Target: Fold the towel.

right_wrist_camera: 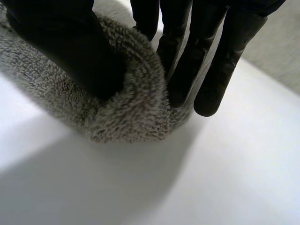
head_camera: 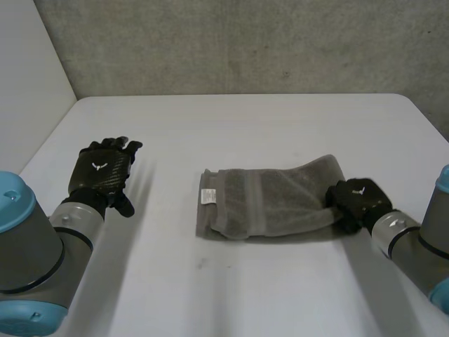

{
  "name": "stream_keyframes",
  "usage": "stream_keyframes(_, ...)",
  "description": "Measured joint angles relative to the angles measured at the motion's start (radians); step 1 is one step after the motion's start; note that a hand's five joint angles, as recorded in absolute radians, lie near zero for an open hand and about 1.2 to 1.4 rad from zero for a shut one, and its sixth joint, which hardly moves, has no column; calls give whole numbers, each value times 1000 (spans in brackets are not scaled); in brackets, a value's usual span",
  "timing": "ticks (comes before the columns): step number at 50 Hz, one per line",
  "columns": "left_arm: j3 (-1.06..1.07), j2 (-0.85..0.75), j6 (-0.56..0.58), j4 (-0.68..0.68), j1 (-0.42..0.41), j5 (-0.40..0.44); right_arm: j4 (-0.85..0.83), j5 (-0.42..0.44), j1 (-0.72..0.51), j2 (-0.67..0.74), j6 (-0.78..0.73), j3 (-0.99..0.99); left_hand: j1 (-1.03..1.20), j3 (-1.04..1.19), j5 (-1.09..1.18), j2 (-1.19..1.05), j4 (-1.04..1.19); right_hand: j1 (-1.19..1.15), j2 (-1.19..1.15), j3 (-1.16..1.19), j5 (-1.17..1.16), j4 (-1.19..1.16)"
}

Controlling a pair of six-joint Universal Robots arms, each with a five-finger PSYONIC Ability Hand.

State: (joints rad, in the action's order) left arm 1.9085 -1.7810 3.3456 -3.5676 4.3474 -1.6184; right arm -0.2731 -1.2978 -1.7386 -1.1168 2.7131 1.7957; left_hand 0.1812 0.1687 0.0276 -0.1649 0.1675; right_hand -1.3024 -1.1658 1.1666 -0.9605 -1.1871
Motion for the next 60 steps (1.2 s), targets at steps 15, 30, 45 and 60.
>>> stream_keyframes(15, 3, 11, 0, 0, -1, -2, -13, -78, -318, 38, -100, -294, 0, 0, 0, 0, 0, -47, -3, 27, -24, -5)
stream_keyframes(30, -3, 19, 2, 3, -8, -1, 113, -66, -579, 214, -286, -397, 0, 0, 0, 0, 0, 498, 495, -472, 407, 489)
stream_keyframes(45, -277, -32, -44, 67, -157, -3, 80, -63, -343, -113, 138, -262, 0, 0, 0, 0, 0, 1091, 935, -951, 891, 952)
stream_keyframes(60, -898, -535, -354, 363, -392, -1, 215, -11, -61, -185, 416, -210, 0, 0, 0, 0, 0, 1094, 935, -951, 891, 952)
